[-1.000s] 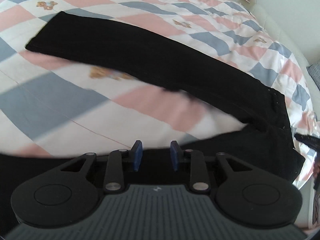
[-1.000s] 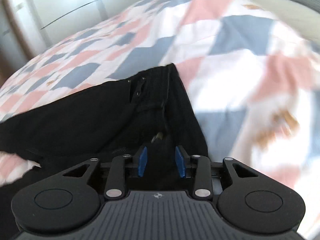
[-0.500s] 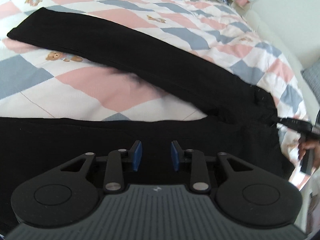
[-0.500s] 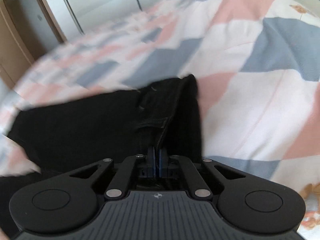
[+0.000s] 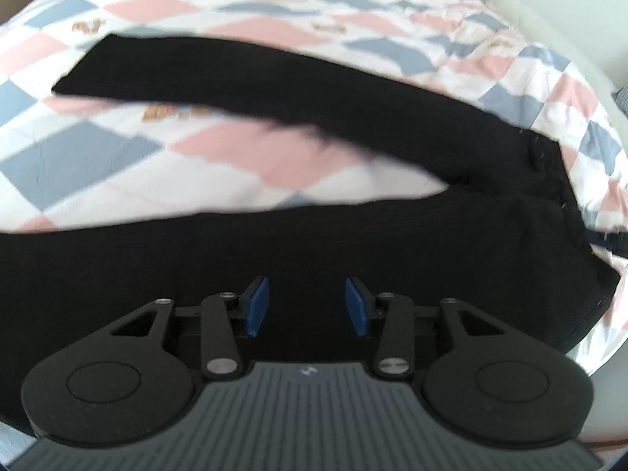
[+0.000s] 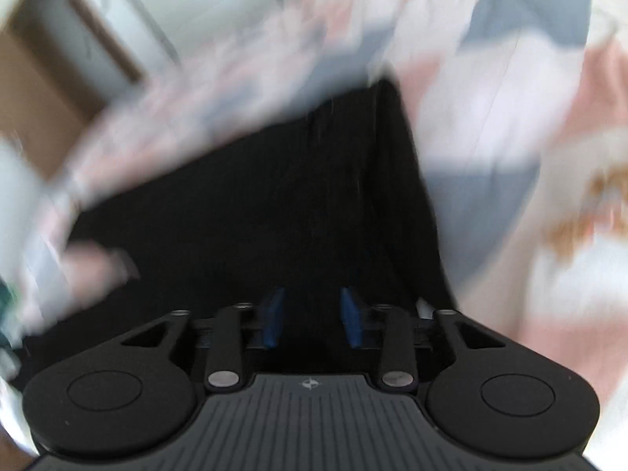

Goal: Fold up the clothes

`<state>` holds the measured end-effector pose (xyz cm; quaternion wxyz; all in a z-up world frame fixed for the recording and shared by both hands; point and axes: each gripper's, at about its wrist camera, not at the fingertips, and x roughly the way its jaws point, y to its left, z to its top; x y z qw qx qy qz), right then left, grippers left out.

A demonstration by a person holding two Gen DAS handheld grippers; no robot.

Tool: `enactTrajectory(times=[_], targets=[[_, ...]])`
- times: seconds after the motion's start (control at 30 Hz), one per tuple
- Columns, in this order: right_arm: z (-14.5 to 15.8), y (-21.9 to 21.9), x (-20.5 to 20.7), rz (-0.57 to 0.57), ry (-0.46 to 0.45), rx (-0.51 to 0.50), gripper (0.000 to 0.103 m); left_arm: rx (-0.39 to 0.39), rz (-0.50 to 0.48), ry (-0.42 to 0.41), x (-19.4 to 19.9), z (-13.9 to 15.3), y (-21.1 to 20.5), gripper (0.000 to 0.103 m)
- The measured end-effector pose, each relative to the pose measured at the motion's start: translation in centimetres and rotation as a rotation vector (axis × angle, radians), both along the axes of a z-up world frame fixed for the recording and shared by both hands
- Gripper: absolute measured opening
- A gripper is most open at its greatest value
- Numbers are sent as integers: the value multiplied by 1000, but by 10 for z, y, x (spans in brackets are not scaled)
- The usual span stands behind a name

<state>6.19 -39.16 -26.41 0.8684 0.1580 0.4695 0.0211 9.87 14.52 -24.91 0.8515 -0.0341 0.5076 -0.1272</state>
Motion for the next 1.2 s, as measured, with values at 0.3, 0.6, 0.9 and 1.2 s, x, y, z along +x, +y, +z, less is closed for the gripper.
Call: enactTrajectory(times=[0.3,0.6,0.9,1.2], targets=[[88,111,-63,-239,-42,-205,72,180,31,109,-37,36,27,37],[162,233,-146,-202,-25,-86,91,277,-8,-9,-103,145,25,62],[224,285,-196,-180,-54,-120,100,305,-61,-28,-167,194,42,73],[240,315,-231,-186,-58,-139,101,321,-66,-36,-217,209,66,77]])
